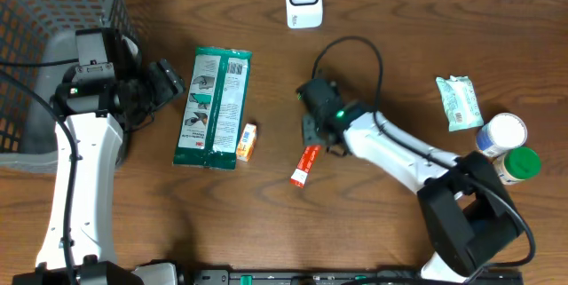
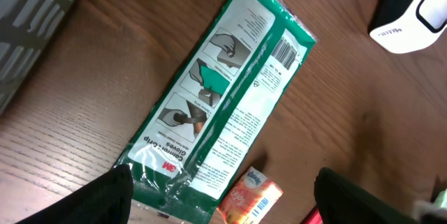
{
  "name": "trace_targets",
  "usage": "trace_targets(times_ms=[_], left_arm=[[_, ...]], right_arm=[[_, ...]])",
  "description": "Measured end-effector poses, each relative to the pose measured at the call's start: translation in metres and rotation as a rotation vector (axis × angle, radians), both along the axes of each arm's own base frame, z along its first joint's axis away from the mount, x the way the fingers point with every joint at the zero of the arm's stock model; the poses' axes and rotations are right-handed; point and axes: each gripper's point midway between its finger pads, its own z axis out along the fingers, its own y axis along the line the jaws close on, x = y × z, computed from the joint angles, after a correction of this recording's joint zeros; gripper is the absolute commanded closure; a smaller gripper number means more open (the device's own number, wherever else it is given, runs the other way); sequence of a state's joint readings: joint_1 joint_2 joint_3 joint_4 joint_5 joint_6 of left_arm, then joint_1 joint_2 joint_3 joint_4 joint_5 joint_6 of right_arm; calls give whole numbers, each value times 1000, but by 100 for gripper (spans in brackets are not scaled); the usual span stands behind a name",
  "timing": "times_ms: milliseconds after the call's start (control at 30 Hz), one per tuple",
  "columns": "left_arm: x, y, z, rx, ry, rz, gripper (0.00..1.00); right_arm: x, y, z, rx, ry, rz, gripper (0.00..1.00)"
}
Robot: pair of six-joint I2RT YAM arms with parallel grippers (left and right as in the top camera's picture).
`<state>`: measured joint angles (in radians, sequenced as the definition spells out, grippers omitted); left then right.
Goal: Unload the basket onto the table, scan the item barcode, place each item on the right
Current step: 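Lower the red stick back onto the table and open the right gripper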
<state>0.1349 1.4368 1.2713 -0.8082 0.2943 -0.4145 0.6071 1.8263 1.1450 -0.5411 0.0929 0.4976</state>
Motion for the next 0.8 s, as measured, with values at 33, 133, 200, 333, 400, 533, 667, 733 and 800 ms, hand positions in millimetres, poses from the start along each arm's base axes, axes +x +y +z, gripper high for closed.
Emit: trace_targets(times_ms=[33, 133, 200, 333, 400, 533, 667, 733, 800], left_arm=[[0, 0, 0, 0, 0, 0, 19], [0, 0, 0, 0, 0, 0, 19], [0, 0, 0, 0, 0, 0, 19], [0, 0, 0, 0, 0, 0, 19], [0, 0, 0, 0, 0, 0, 19], [0, 0, 0, 0, 0, 0, 19], [0, 0, 0, 0, 0, 0, 19], [0, 0, 0, 0, 0, 0, 19], [0, 0, 0, 0, 0, 0, 19]], right_arm=[[5, -1, 3, -2, -14, 33, 80], [8, -5, 3, -26, -21, 116, 59], [-1, -3, 0, -13, 23, 126, 46], [-23, -1, -5, 50, 140, -26, 19], [-28, 3, -5, 76, 164, -85, 18], [-38, 17, -6, 119, 191, -176, 19], [-55, 27, -16, 100, 182, -232, 24], [-61, 30, -21, 81, 158, -242, 31], [-63, 34, -23, 72, 125, -244, 43]])
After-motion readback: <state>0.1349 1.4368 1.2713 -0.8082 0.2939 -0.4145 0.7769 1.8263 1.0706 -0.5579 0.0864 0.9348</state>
